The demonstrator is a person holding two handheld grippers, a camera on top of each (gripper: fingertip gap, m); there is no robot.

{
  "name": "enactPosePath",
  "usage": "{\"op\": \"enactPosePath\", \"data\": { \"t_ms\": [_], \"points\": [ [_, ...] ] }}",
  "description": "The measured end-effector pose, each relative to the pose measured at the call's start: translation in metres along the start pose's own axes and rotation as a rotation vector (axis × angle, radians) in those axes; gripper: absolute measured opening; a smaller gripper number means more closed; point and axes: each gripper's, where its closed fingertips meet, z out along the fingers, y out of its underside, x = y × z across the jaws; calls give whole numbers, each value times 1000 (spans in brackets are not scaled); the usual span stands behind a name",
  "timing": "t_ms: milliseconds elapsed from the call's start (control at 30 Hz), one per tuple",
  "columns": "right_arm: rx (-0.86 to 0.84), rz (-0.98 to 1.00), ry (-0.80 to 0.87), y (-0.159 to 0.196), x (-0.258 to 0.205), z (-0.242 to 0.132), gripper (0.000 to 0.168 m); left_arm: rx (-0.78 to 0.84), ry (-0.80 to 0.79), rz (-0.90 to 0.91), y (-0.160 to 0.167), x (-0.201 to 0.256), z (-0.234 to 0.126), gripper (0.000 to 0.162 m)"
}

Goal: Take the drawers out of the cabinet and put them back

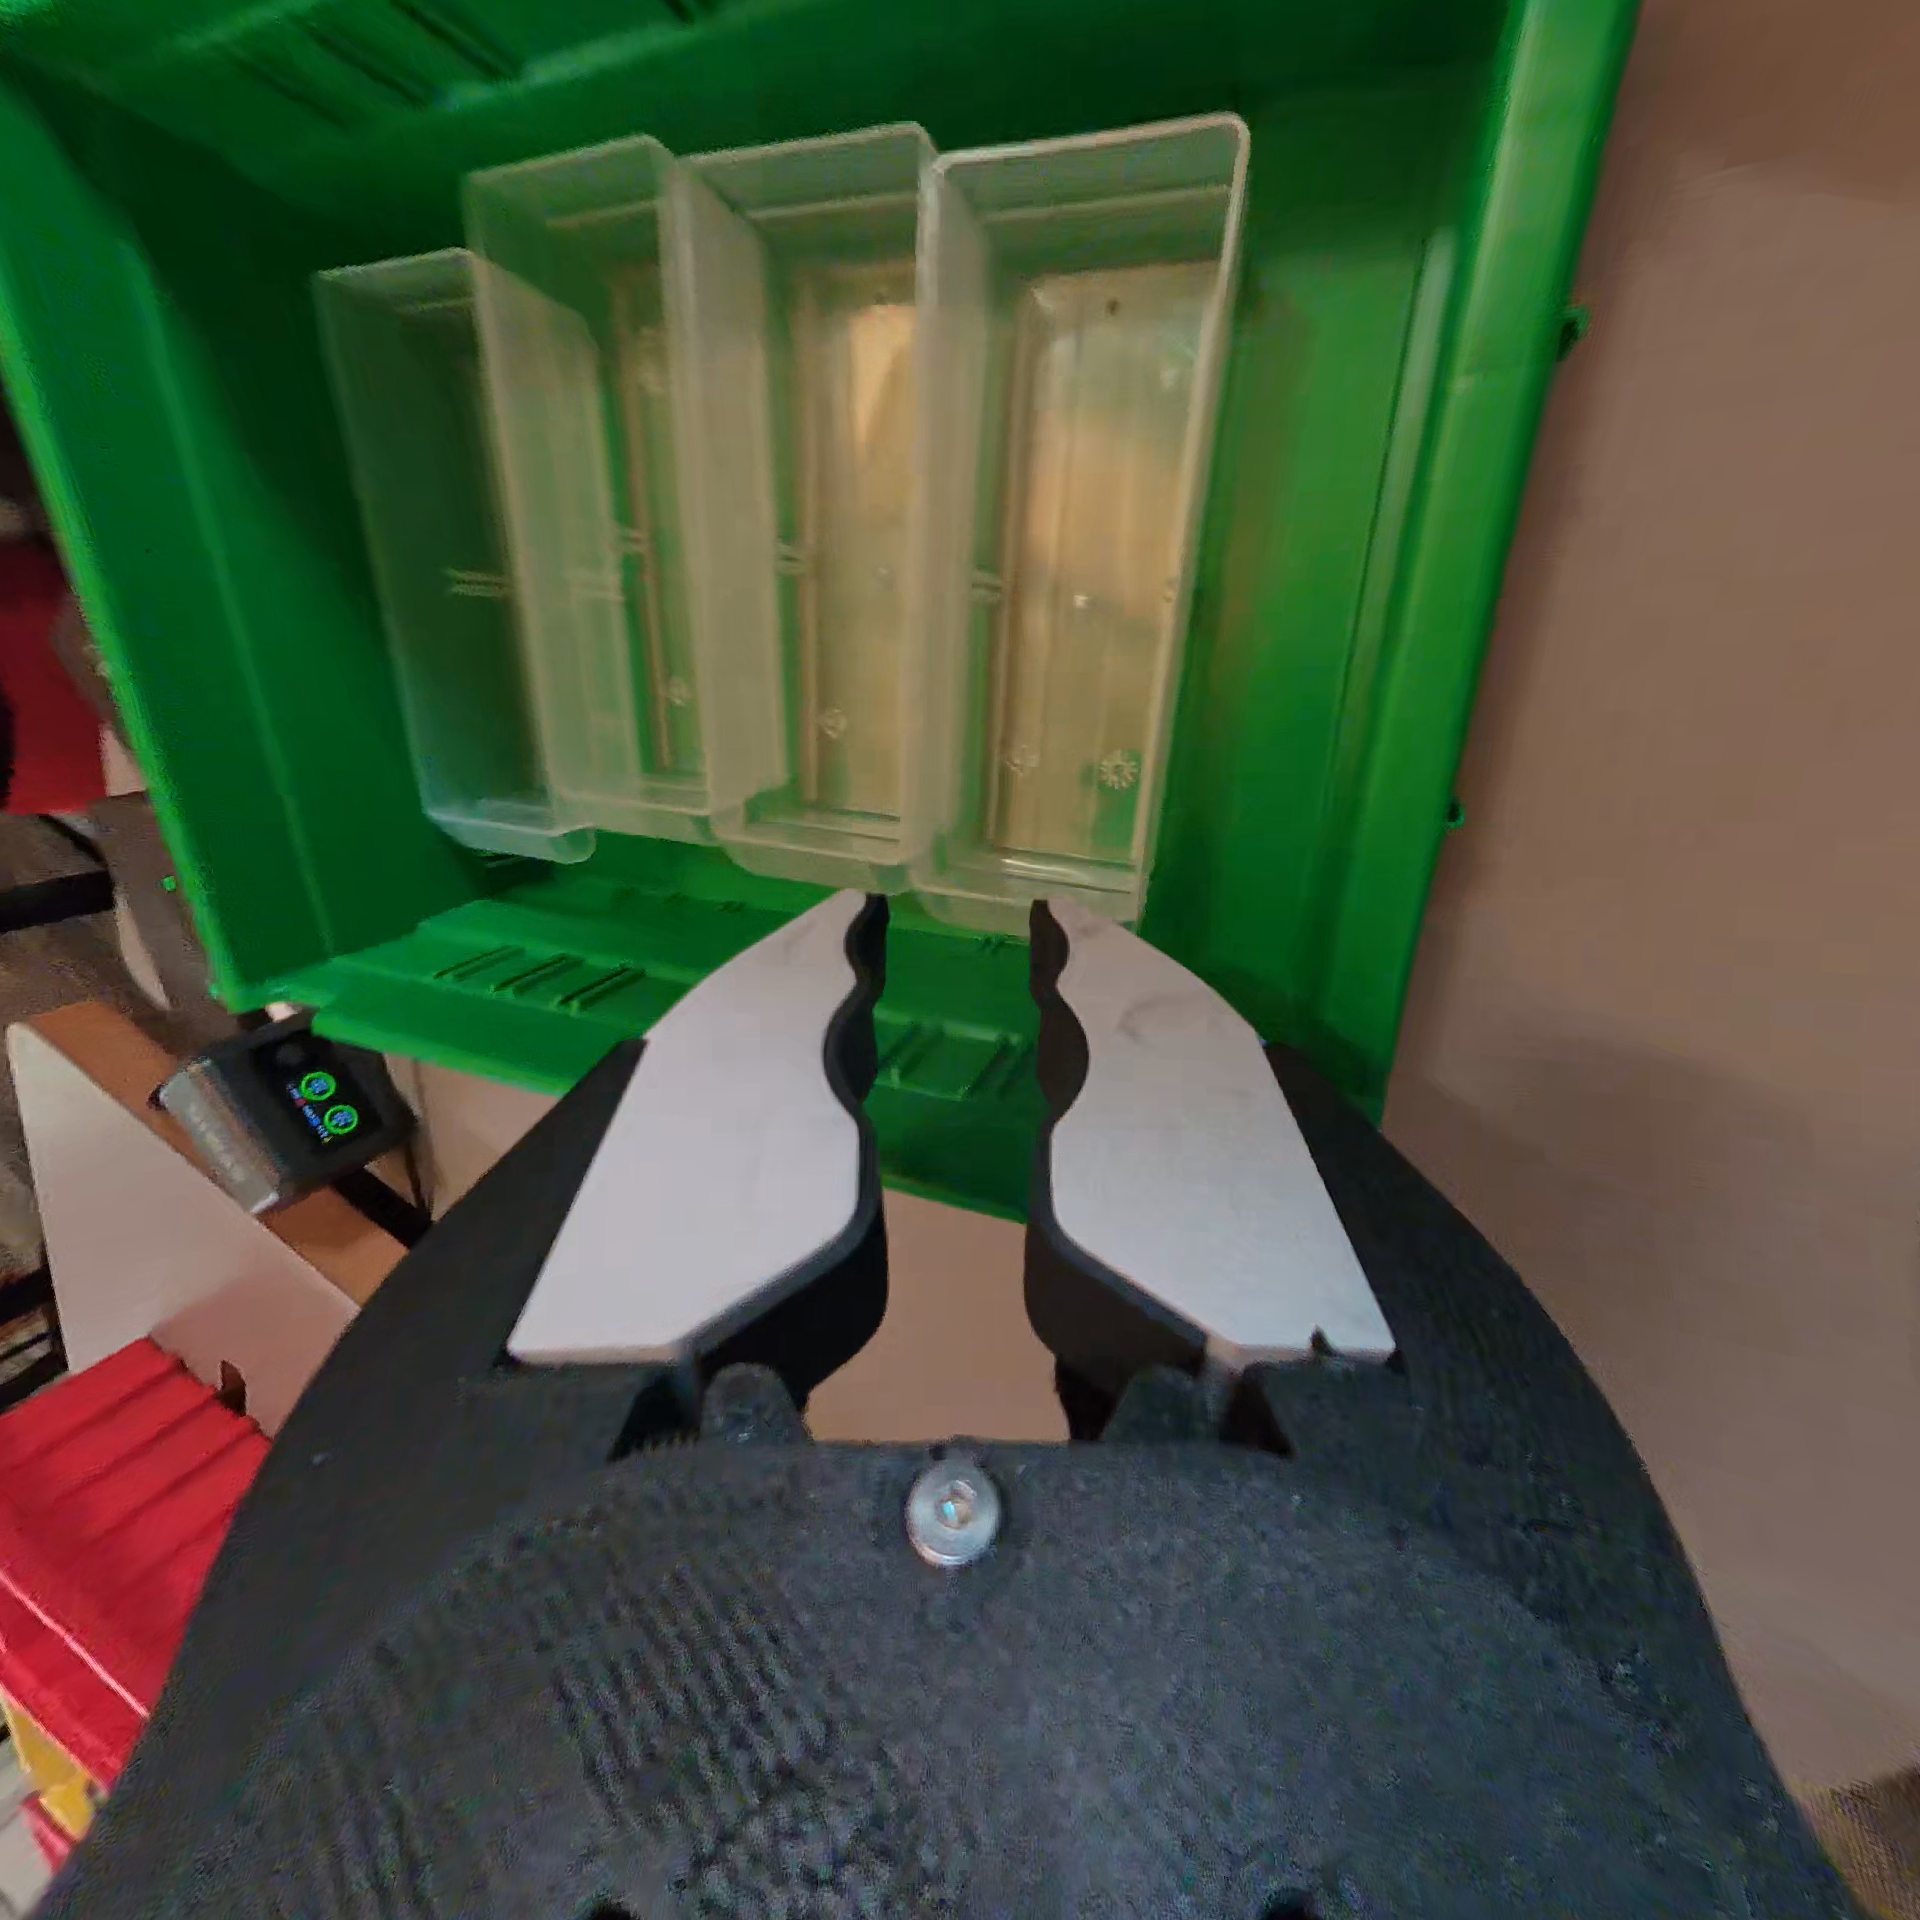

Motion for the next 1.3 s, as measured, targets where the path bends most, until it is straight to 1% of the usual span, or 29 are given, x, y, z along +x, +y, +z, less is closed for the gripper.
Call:
{"op": "enactPosePath", "data": {
  "t_ms": [33, 100, 167, 333, 433, 600, 867, 1067, 1200, 1300],
  "points": [
    [-17, 17, -52, 3, -1, 4, 0, -25, 24, 20, 0, 3, 3, 27],
    [-66, 72, -183, 12, -11, 11, 0, -70, 52, 55, 2, 5, 10, 27],
    [-108, 75, -243, 23, -14, 15, 0, -116, 79, 86, 6, 8, 15, 28],
    [-162, 33, -294, 28, -14, 15, 0, -168, 122, 155, 9, 8, 21, 31],
    [-178, 19, -291, 28, -14, 15, 0, -219, 147, 202, 12, 7, 22, 32],
    [-148, 45, -276, 28, -14, 15, 0, -310, 195, 327, 19, 10, 25, 33],
    [-100, 87, -281, 28, -14, 14, 0, -421, 218, 617, 23, 18, 35, 35],
    [-93, 86, -277, 28, -14, 14, 0, -560, 194, 869, 33, 17, 47, 35],
    [-87, 91, -278, 28, -14, 14, 0, -606, 221, 956, 38, 17, 52, 32],
    [-83, 92, -278, 28, -14, 14, 0, -625, 263, 954, 42, 18, 52, 29]
  ]
}}
